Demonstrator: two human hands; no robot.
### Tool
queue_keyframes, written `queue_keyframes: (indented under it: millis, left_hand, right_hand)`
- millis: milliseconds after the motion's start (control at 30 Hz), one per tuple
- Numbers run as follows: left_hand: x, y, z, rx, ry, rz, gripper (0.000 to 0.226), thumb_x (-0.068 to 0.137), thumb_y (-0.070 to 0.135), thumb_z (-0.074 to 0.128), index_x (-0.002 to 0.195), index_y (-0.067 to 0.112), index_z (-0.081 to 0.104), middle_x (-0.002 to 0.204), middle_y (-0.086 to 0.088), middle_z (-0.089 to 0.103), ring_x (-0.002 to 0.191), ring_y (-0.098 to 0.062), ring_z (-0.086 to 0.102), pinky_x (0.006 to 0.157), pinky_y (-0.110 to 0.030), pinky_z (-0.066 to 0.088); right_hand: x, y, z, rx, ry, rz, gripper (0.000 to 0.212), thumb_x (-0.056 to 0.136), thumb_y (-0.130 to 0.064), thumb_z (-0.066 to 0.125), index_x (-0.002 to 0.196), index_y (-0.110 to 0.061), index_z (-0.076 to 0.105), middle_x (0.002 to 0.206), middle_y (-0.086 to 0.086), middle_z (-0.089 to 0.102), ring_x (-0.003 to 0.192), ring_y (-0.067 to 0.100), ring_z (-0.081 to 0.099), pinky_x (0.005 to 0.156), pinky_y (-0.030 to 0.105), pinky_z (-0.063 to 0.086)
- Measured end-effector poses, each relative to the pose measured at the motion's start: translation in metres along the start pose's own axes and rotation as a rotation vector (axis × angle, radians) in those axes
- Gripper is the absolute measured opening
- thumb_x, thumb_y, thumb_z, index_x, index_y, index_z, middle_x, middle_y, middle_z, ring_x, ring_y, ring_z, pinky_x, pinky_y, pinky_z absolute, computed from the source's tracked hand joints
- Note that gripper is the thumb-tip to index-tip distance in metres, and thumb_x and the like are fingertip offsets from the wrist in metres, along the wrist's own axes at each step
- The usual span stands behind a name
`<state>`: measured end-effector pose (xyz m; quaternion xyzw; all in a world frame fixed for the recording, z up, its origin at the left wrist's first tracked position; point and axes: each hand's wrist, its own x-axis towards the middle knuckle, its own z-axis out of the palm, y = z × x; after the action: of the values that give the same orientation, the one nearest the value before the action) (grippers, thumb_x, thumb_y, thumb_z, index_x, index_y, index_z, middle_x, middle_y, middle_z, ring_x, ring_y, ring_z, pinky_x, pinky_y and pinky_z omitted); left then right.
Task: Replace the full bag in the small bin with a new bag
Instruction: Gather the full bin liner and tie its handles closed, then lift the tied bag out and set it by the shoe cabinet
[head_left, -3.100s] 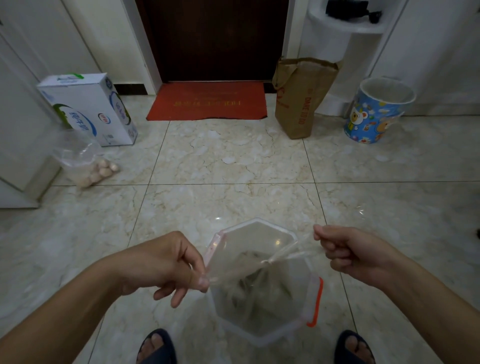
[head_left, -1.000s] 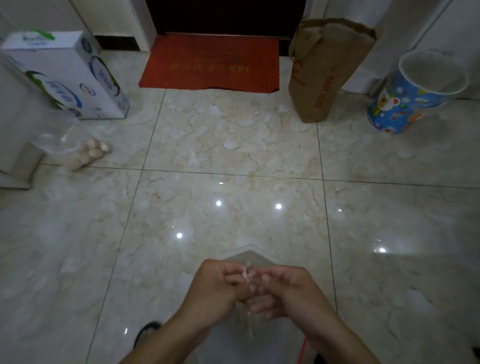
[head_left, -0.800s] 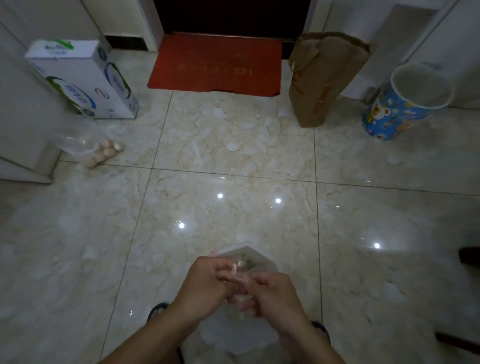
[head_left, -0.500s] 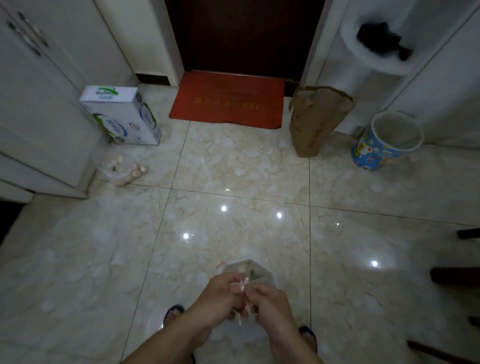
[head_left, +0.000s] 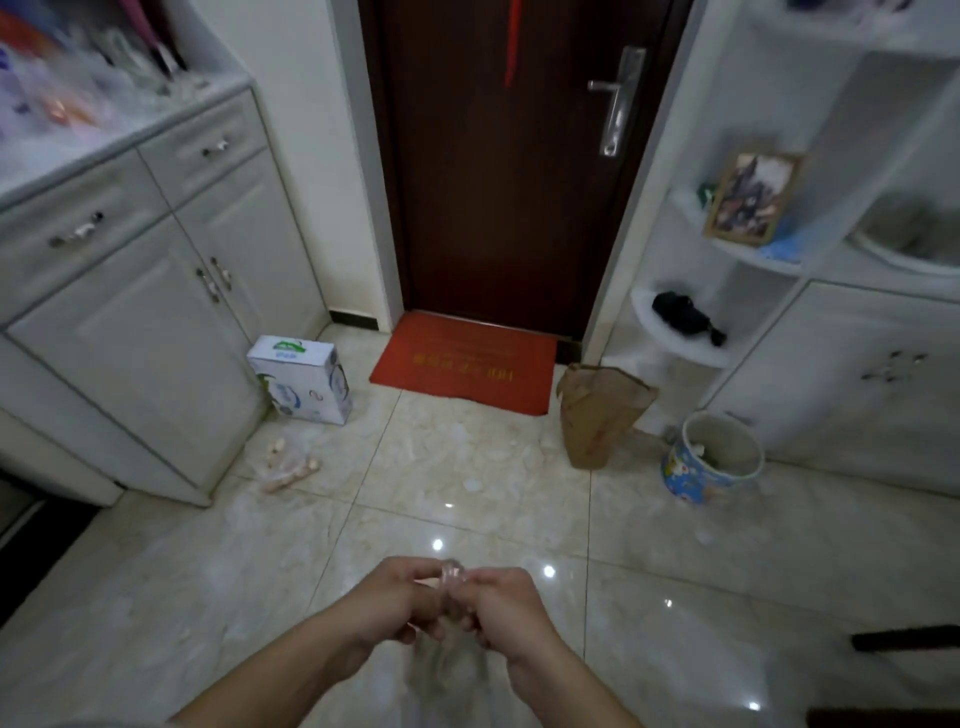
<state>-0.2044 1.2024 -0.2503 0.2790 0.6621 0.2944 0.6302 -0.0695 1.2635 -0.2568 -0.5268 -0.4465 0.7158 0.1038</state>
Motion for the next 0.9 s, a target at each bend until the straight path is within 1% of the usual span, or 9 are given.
queue_keyframes:
  millis: [133,200,333,467,567,600,667,767,900]
  left_hand:
    - [-0.013,0.031,-0.018,0.031,0.005,0.104,0.042,0.071,0.001,0.058,0.106,0.018,0.073,0.092,-0.008,0.073,0.077,-0.014,0.064,0.054,-0.018,0.037]
    - [-0.013,0.042,-0.032,0.114,0.007,0.18,0.044,0.07,-0.005,0.057,0.105,0.017,0.071,0.09,-0.011,0.07,0.077,-0.009,0.06,0.055,-0.017,0.038]
    - [0.0,0.067,-0.077,0.251,-0.04,0.272,0.054,0.074,-0.011,0.05,0.108,0.026,0.068,0.088,0.007,0.063,0.075,0.002,0.055,0.066,-0.012,0.041]
    - [0.017,0.101,-0.147,0.277,-0.048,0.252,0.059,0.084,-0.012,0.051,0.121,0.031,0.064,0.111,0.006,0.068,0.06,0.012,0.055,0.057,-0.005,0.039]
    - [0.029,0.121,-0.203,0.256,-0.049,0.222,0.05,0.082,-0.001,0.058,0.116,0.034,0.067,0.109,0.001,0.071,0.078,0.002,0.063,0.06,-0.013,0.042]
    - [0.033,0.128,-0.219,0.257,-0.045,0.22,0.048,0.082,0.002,0.059,0.119,0.03,0.067,0.107,0.001,0.072,0.084,-0.003,0.064,0.062,-0.016,0.043]
    - [0.043,0.14,-0.248,0.298,-0.015,0.23,0.046,0.085,0.004,0.06,0.125,0.025,0.065,0.107,0.005,0.071,0.089,-0.005,0.064,0.064,-0.015,0.045]
    - [0.057,0.162,-0.28,0.323,0.02,0.254,0.041,0.089,0.001,0.057,0.127,0.018,0.062,0.104,0.007,0.069,0.087,-0.002,0.063,0.059,-0.007,0.044]
    - [0.087,0.187,-0.319,0.33,0.106,0.258,0.036,0.087,0.005,0.057,0.119,0.02,0.064,0.094,-0.004,0.075,0.077,-0.006,0.065,0.058,-0.01,0.043]
  right_hand:
    - [0.0,-0.046,0.002,0.021,-0.056,0.048,0.022,0.087,-0.012,0.069,0.064,-0.011,0.071,0.059,0.003,0.06,0.04,0.005,0.044,0.039,0.015,0.03]
    - [0.007,-0.066,0.009,0.01,-0.066,0.071,0.019,0.085,-0.007,0.068,0.067,-0.01,0.071,0.06,0.005,0.059,0.039,0.006,0.046,0.039,0.016,0.031]
    - [0.036,-0.1,0.039,-0.065,-0.029,0.04,0.009,0.079,-0.002,0.068,0.081,-0.001,0.077,0.059,0.004,0.063,0.041,0.006,0.05,0.042,0.019,0.033]
    - [0.072,-0.142,0.071,0.006,-0.01,0.031,0.011,0.084,-0.003,0.065,0.083,-0.005,0.075,0.06,0.003,0.065,0.048,0.008,0.049,0.044,0.02,0.031]
    - [0.096,-0.173,0.102,0.035,0.051,0.027,0.011,0.082,0.001,0.063,0.079,-0.008,0.07,0.065,0.007,0.062,0.05,0.01,0.046,0.044,0.02,0.027]
    - [0.104,-0.183,0.113,0.038,0.065,0.019,0.011,0.081,0.002,0.064,0.081,-0.008,0.069,0.066,0.007,0.06,0.049,0.01,0.044,0.044,0.021,0.026]
    - [0.123,-0.202,0.135,0.048,0.081,-0.001,0.012,0.08,0.004,0.064,0.082,-0.007,0.069,0.061,0.005,0.057,0.047,0.008,0.043,0.044,0.021,0.027]
    - [0.152,-0.231,0.156,0.006,0.099,-0.021,0.012,0.079,0.003,0.065,0.082,-0.008,0.07,0.054,0.0,0.055,0.045,0.008,0.044,0.044,0.021,0.03]
    - [0.197,-0.272,0.171,-0.063,0.068,-0.022,0.026,0.075,0.001,0.063,0.099,-0.004,0.072,0.063,0.003,0.055,0.047,0.009,0.044,0.045,0.022,0.032]
